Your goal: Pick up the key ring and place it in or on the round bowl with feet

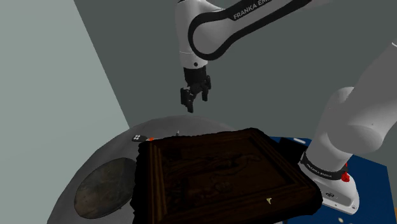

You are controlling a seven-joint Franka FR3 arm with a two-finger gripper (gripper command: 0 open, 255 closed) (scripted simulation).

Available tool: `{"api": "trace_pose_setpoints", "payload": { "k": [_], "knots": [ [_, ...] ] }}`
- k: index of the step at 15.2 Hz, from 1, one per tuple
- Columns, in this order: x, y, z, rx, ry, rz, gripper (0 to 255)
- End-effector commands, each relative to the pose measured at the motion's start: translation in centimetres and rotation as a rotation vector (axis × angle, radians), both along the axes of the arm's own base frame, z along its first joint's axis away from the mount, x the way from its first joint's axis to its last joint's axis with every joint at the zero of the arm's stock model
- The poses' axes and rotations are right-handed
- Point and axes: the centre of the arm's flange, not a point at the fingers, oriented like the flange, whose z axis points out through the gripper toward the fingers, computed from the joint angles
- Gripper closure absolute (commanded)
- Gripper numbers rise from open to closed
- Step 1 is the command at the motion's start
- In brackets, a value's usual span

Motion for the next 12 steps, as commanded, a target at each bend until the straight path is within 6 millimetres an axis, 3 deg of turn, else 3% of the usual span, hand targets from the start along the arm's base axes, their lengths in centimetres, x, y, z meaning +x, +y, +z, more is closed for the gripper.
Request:
{"api": "trace_pose_setpoints", "payload": {
  "k": [1, 12],
  "knots": [
    [1.6, 2.2, -0.9, -0.001, -0.010, 0.015, 0],
    [9.7, 12.5, -6.2, -0.017, -0.063, 0.097, 0]
  ]
}}
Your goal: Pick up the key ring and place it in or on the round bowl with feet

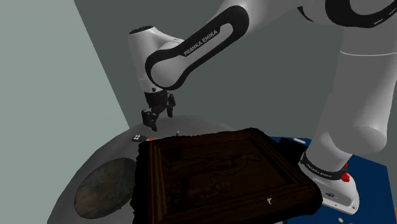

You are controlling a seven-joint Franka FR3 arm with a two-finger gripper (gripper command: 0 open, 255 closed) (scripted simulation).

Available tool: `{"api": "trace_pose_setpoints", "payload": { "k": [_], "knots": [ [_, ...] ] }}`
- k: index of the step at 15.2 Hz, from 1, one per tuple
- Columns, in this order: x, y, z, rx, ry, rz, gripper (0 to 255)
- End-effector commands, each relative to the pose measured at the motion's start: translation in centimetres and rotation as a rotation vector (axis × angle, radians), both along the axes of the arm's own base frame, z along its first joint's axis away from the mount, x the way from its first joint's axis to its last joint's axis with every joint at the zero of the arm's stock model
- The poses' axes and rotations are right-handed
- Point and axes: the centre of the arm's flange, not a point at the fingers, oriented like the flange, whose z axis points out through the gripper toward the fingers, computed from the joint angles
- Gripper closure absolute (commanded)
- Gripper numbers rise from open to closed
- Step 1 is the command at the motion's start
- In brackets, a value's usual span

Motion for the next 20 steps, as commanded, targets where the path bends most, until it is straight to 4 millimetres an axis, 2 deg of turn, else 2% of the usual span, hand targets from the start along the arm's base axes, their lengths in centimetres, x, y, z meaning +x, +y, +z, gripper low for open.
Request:
{"api": "trace_pose_setpoints", "payload": {
  "k": [1, 4, 5, 12, 20],
  "knots": [
    [1.4, 2.2, -1.1, -0.003, -0.010, 0.015, 0],
    [3.6, 5.1, -2.5, -0.007, -0.024, 0.037, 0],
    [3.8, 5.4, -2.6, -0.007, -0.026, 0.039, 0],
    [4.0, 5.4, -6.6, -0.007, -0.026, 0.039, 0],
    [4.0, 5.4, -6.6, -0.007, -0.026, 0.039, 0]
  ]
}}
